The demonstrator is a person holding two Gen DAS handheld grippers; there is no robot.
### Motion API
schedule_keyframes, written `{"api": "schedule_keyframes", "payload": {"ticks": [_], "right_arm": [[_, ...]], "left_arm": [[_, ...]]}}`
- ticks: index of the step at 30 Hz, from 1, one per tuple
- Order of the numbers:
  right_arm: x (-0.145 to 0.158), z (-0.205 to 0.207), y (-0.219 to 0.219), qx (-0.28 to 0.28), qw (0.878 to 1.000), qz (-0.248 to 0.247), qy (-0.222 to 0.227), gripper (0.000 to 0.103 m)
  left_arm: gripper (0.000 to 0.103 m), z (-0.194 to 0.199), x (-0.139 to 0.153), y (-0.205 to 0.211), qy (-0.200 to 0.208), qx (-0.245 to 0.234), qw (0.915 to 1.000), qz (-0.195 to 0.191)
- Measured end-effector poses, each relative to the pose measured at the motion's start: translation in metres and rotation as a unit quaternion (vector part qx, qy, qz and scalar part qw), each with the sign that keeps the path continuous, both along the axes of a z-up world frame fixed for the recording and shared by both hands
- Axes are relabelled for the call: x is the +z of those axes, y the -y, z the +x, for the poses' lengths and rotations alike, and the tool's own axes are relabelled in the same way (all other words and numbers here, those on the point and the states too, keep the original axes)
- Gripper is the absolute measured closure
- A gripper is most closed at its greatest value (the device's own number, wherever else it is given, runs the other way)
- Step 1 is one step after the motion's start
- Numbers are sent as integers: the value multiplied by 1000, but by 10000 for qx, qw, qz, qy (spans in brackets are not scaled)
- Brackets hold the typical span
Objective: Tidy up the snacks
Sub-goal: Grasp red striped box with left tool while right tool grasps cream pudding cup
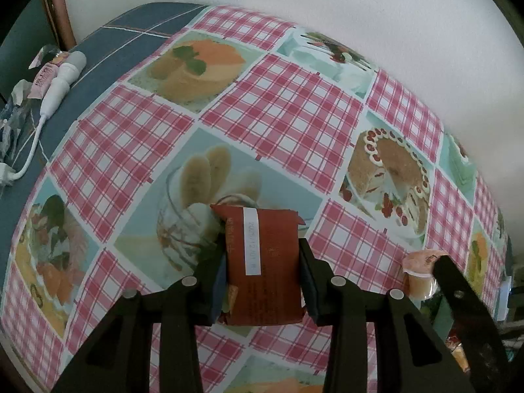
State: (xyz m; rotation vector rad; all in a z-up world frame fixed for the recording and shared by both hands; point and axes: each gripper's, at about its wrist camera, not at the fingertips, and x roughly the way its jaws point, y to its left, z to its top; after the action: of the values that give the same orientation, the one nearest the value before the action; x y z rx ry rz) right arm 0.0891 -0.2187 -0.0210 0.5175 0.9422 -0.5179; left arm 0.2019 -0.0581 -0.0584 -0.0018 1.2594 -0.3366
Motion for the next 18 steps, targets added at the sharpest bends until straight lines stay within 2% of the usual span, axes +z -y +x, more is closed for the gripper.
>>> {"api": "schedule_keyframes", "payload": {"ticks": [2, 6, 11, 18], "right_arm": [[-8, 2, 2, -26, 9999, 131, -93, 34], [-23, 8, 8, -81, 9990, 406, -177, 36], [-30, 13, 6, -84, 9988, 408, -252, 53], [-27, 12, 4, -76, 9990, 334, -295, 53]], "left_arm": [[62, 0, -2, 3, 4, 2, 10000, 1], [62, -1, 0, 6, 19, -11, 10000, 10], [62, -4, 3, 9, 19, -7, 10000, 3], [62, -1, -2, 7, -35, 68, 10000, -37]]}}
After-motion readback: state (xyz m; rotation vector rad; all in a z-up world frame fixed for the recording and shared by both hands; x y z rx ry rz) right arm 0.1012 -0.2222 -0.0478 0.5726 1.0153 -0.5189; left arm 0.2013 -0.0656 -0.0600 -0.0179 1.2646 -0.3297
